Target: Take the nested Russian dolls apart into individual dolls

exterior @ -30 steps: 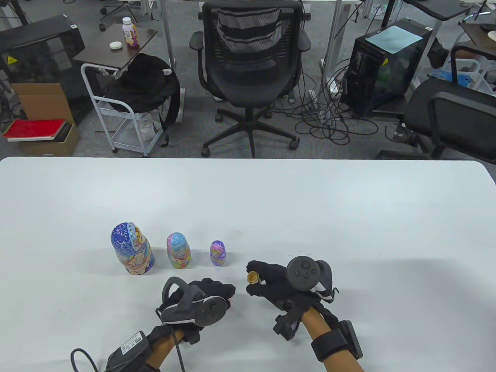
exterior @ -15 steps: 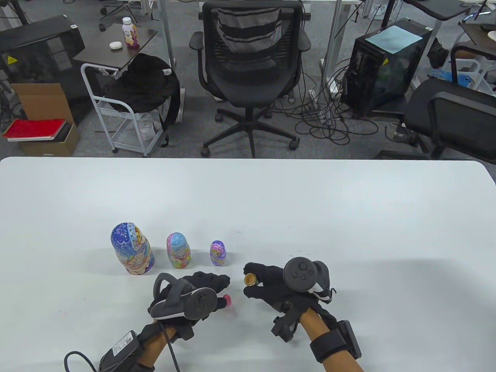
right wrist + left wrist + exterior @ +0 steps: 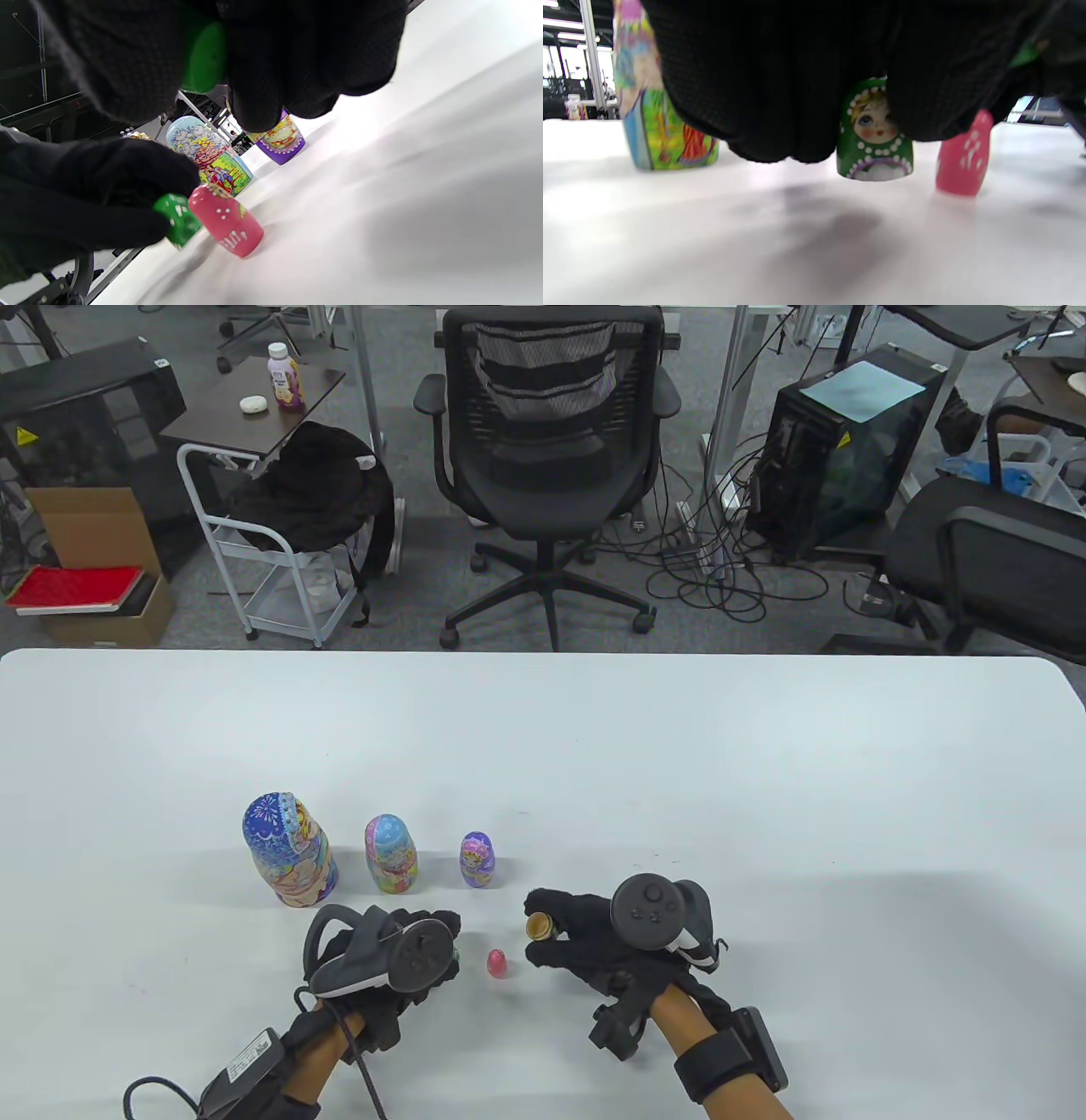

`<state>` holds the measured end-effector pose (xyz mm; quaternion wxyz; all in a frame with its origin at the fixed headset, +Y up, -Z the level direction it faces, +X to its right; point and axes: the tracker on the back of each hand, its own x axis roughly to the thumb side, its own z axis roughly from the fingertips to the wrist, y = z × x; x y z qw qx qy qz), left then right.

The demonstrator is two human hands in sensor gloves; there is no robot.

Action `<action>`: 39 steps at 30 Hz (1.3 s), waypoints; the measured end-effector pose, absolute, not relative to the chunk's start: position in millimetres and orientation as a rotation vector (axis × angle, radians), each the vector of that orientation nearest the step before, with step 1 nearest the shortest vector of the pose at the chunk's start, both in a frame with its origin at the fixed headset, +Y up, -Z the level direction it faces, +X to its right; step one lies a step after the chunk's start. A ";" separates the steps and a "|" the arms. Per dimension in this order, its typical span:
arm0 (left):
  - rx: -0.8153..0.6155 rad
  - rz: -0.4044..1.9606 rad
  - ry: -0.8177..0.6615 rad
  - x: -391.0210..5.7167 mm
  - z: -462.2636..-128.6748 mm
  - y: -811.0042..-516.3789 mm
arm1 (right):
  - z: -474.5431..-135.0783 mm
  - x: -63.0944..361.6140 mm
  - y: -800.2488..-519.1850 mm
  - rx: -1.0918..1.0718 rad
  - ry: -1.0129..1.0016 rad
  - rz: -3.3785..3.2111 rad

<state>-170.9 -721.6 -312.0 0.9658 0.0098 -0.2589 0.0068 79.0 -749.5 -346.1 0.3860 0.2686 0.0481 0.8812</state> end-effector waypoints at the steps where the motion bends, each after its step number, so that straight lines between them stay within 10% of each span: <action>1: 0.051 0.041 -0.539 -170.2 -309.4 -716.1 | -345.5 77.9 -748.7 0.689 0.124 2.239; 9: 0.294 0.249 -0.646 -164.0 -284.7 -685.5 | -336.7 63.8 -745.7 0.758 0.147 2.220; 39: 0.278 0.198 -0.761 -144.3 -270.3 -695.5 | -324.6 43.0 -748.9 0.861 0.238 2.321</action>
